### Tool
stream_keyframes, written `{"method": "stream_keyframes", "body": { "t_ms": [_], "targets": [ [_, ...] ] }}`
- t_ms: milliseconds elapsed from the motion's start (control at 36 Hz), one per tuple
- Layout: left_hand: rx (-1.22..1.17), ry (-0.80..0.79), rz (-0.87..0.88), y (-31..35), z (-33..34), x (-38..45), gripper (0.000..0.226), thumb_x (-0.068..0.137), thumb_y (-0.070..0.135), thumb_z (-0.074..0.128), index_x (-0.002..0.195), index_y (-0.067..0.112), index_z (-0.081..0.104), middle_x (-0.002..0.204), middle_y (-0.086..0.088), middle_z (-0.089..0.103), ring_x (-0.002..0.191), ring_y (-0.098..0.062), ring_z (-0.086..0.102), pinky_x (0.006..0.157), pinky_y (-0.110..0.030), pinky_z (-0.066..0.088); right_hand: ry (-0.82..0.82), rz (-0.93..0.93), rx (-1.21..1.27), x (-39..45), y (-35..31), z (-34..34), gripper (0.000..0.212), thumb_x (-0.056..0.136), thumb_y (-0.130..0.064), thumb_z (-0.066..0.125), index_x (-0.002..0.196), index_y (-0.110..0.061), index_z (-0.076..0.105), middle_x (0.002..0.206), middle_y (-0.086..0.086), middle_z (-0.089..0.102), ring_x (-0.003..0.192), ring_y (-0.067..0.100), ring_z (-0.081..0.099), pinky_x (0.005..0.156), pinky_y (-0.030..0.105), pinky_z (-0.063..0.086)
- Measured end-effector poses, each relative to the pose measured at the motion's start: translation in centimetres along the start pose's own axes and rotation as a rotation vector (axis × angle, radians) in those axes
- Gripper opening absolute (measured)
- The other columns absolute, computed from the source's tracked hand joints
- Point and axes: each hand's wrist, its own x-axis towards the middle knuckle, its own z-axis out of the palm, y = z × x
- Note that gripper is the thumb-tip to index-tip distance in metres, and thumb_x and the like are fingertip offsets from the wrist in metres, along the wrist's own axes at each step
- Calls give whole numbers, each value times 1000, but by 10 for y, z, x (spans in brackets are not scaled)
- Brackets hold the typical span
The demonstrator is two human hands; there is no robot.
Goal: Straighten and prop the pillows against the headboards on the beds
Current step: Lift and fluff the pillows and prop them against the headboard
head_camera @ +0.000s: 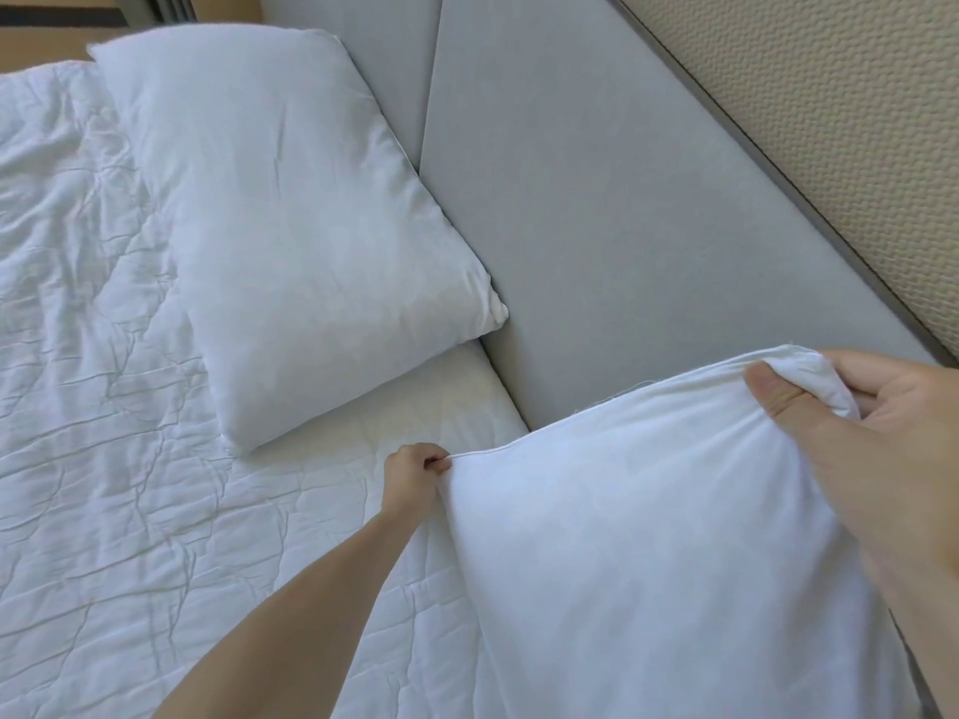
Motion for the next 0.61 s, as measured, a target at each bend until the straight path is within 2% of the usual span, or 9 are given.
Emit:
{"method": "stream_keyframes", "body": {
  "t_ms": [56,111,222,306,361,444,472,528,611],
  "targets": [
    [-84,49,-63,2,1,1,16,86,-6,60,91,-1,75,83,-3,66,81,-15,57,70,-15,39,6,13,-13,0,2,0,4,80,-42,73,79,-39,70,67,-10,64,69,3,54,58,5,39],
    [-118,73,-93,2,2,0,17,85,-6,61,93,-1,75,84,-3,66,85,-15,58,79,-19,39,3,26,-16,0,5,1,23,72,-56,67,82,-36,70,72,-2,64,71,8,54,59,12,40],
    [-37,36,-28,-3,3,-2,17,85,-3,61,88,4,76,80,-3,68,79,-15,59,66,-15,40,22,39,5,1,1,3,26,67,-60,64,81,-39,69,70,-1,63,70,8,53,58,15,39],
    [109,-38,59,-11,4,-5,14,85,3,63,87,10,75,79,-1,69,76,-16,59,63,-19,40,20,65,0,-2,-1,3,27,67,-60,64,81,-38,69,75,12,70,71,9,55,64,23,42],
    [99,-34,28,-13,2,-3,12,85,4,65,84,10,75,77,-1,68,76,-18,60,63,-22,41,24,82,9,-4,-4,3,29,67,-60,64,83,-37,69,83,15,71,72,9,56,67,26,43],
    [-5,7,-76,-10,-1,5,18,82,-3,64,73,10,71,73,-5,67,73,-20,61,63,-20,44,25,92,38,-5,-4,0,32,67,-62,63,84,-36,70,73,5,72,71,9,55,63,19,43],
    [-33,17,-104,-8,-2,8,21,81,-5,64,70,11,70,70,-5,66,71,-20,60,63,-20,45,22,85,31,-5,-2,0,35,67,-64,64,85,-34,69,73,9,71,71,10,55,62,20,43],
    [-70,32,-148,-5,-1,13,23,79,-8,63,68,10,70,68,-7,66,69,-21,60,66,-23,47,26,79,7,-3,2,-2,52,66,-73,68,89,-27,66,79,22,67,71,13,53,67,26,42],
    [-84,47,-213,-3,2,22,21,79,-10,60,72,2,75,73,-8,67,74,-20,60,65,-21,45,28,91,-16,-1,4,-1,82,58,-87,57,95,-13,57,80,28,63,71,14,51,70,30,40]
  ]
}}
